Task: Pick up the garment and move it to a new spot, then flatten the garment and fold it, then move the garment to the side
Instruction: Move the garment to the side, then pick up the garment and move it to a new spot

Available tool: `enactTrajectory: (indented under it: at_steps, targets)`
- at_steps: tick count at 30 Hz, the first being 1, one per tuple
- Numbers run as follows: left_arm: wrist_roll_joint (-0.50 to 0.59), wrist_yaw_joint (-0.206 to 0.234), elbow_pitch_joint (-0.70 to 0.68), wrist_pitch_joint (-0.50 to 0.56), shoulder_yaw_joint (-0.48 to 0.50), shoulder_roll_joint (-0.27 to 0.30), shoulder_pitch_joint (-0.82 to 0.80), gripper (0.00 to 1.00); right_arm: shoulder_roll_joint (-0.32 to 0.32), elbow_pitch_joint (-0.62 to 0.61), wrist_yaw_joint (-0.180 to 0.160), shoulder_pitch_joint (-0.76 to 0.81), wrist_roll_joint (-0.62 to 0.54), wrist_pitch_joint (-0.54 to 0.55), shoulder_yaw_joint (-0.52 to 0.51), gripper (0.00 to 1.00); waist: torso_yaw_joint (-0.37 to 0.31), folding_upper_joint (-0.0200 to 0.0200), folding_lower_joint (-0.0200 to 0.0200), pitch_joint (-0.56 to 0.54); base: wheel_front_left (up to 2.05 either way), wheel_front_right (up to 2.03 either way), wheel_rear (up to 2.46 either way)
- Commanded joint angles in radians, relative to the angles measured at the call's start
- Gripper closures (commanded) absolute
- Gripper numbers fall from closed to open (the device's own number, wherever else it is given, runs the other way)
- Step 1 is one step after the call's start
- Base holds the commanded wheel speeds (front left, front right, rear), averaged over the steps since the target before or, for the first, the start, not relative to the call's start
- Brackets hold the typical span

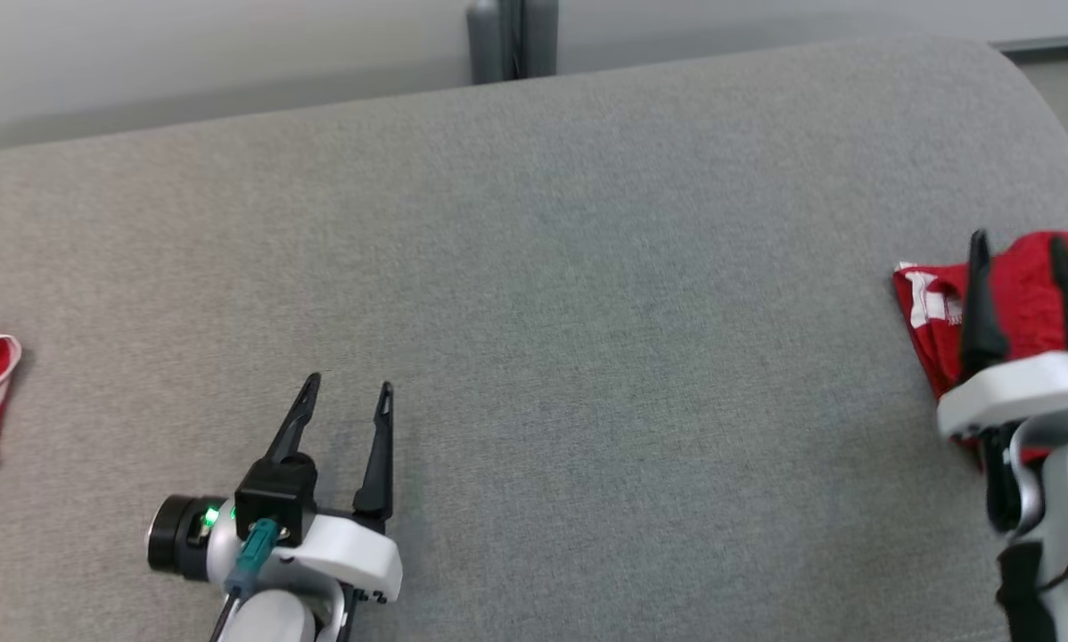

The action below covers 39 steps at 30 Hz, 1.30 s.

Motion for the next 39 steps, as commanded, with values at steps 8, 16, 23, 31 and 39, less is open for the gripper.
enactTrajectory:
  at_steps: [8,16,23,31,39]
  targets:
    - [-0.025,0.018,0.005,0.0,0.074,0.002,0.071,0.0,0.036,-0.08,0.0,0.225,0.082,0.0,0.11,0.0,0.099,0.0,0.0,-0.122,0.0,0.0,0.0]
    - [-0.054,0.034,0.032,0.0,0.12,0.001,0.161,0.0,0.041,-0.089,0.0,0.352,0.138,0.0,0.197,0.0,0.144,0.0,0.0,-0.22,0.0,0.0,0.0]
    - [-0.053,0.034,0.039,0.0,0.142,0.001,0.188,0.0,0.041,-0.105,0.0,0.386,0.154,0.0,0.25,0.0,0.164,0.0,0.0,-0.236,0.0,0.0,0.0]
    - [-0.079,0.043,0.046,0.0,0.129,0.002,0.168,0.0,0.042,-0.097,0.0,0.38,0.148,0.0,0.252,0.0,0.214,0.0,0.0,-0.215,0.0,0.0,0.0]
    - [-0.078,0.046,0.058,0.0,0.151,0.002,0.152,0.0,0.042,-0.1,0.0,0.369,0.139,0.0,0.285,0.0,0.372,0.0,0.0,-0.192,0.0,0.0,0.0]
